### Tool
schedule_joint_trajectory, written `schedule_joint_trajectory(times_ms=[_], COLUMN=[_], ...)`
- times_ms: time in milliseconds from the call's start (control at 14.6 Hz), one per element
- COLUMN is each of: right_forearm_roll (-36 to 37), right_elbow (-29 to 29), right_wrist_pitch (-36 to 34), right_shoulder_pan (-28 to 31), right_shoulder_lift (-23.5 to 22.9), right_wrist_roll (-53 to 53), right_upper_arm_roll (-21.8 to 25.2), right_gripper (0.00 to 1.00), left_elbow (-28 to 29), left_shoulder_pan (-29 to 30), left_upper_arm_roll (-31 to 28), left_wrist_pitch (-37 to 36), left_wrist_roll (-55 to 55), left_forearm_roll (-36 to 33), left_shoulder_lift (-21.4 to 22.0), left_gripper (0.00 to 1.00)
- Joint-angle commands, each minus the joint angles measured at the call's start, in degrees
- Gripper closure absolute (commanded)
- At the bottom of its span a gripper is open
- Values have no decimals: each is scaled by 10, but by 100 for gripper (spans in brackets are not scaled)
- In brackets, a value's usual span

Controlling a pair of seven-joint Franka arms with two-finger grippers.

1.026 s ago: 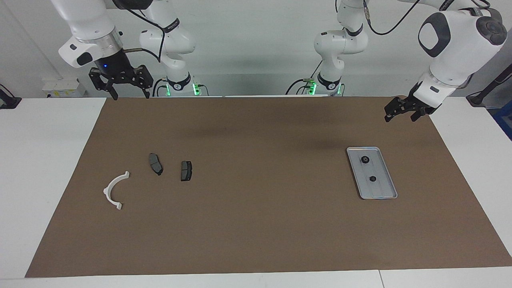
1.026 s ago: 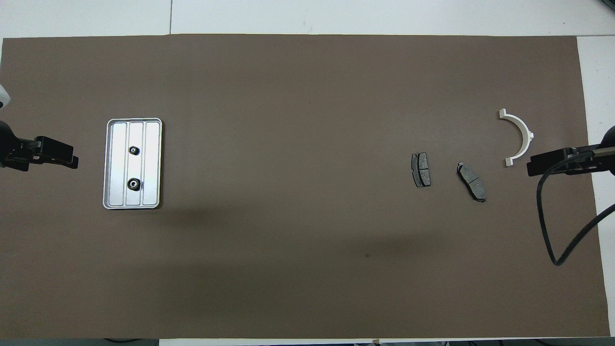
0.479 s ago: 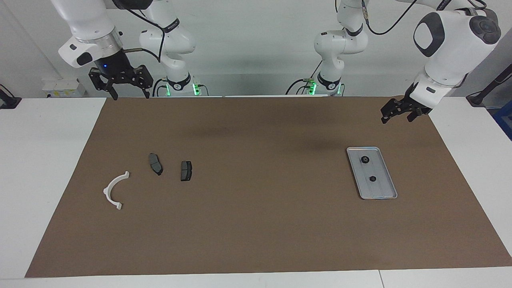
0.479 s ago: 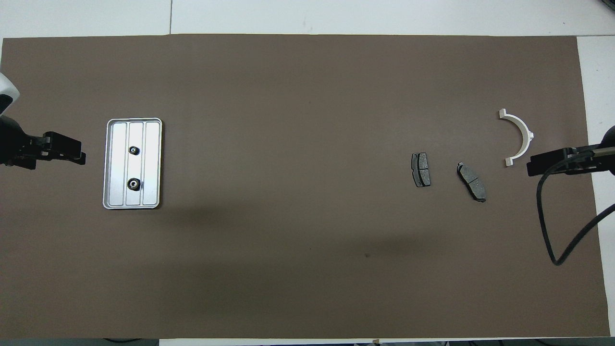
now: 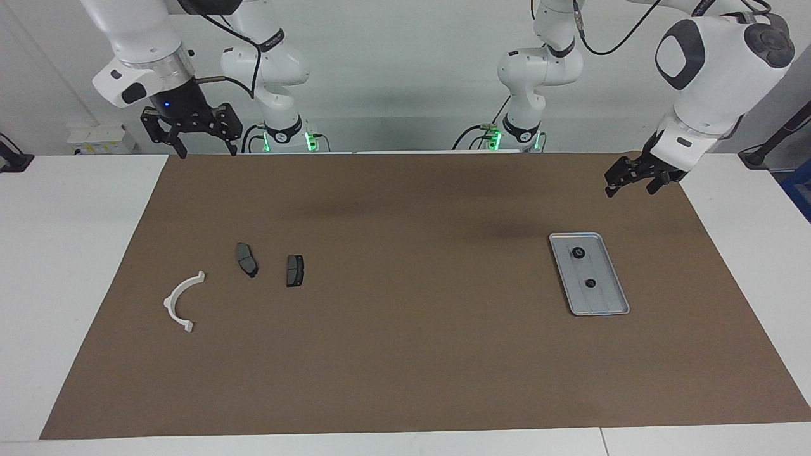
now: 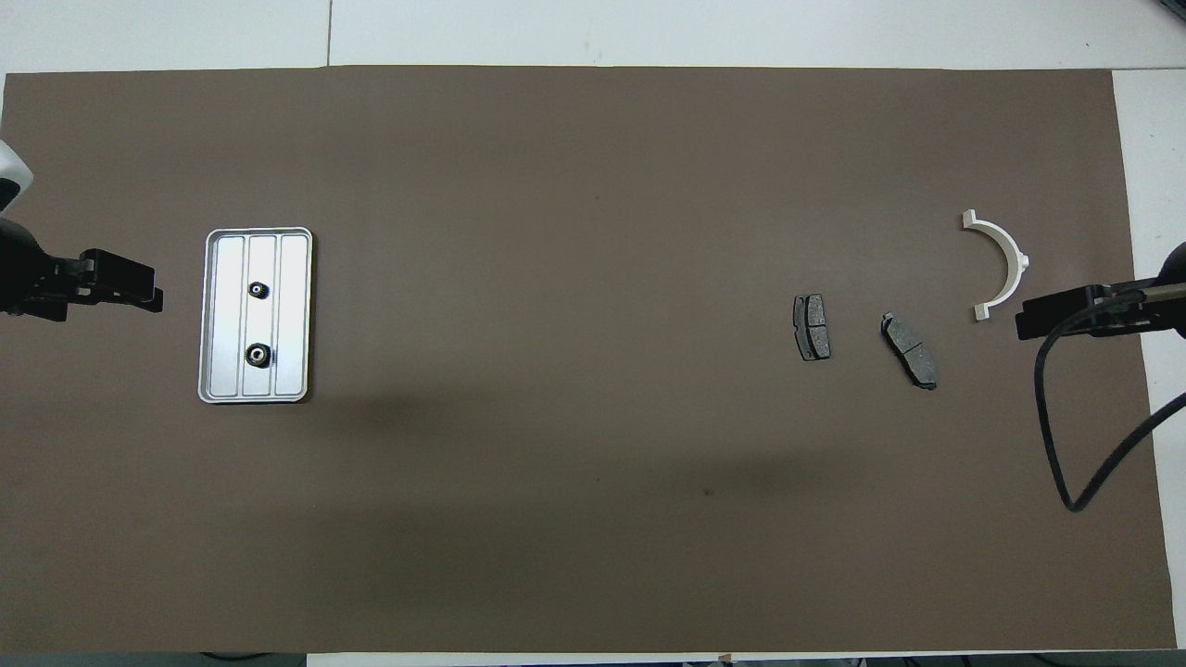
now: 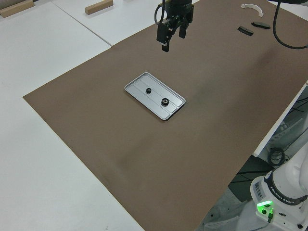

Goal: Pick bearing gear from pile to tray

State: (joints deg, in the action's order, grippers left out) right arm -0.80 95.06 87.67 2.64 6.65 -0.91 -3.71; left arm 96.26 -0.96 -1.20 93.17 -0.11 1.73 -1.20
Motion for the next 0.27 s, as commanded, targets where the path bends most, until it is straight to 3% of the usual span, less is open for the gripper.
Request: schedule_joint_trajectory(times_ms=[0, 205], right_forearm_roll=[-4, -4], right_elbow=[4, 4], right_wrist_pitch=[7, 7], right_shoulder_pan=[11, 11], right_shoulder_lift=[3, 3], right_wrist_roll=[-12, -11], right_upper_arm_roll=[-6, -6], right_gripper=[0, 0], left_elbow=[-5, -7], left_shoulder_pan=[4, 4], left_upper_arm_roll=[5, 5], left_wrist_pitch=[-4, -5], left_wrist_roll=[-1, -1], left_forearm_roll=[-9, -9], left_shoulder_lift=[6, 7], left_gripper=[0, 0])
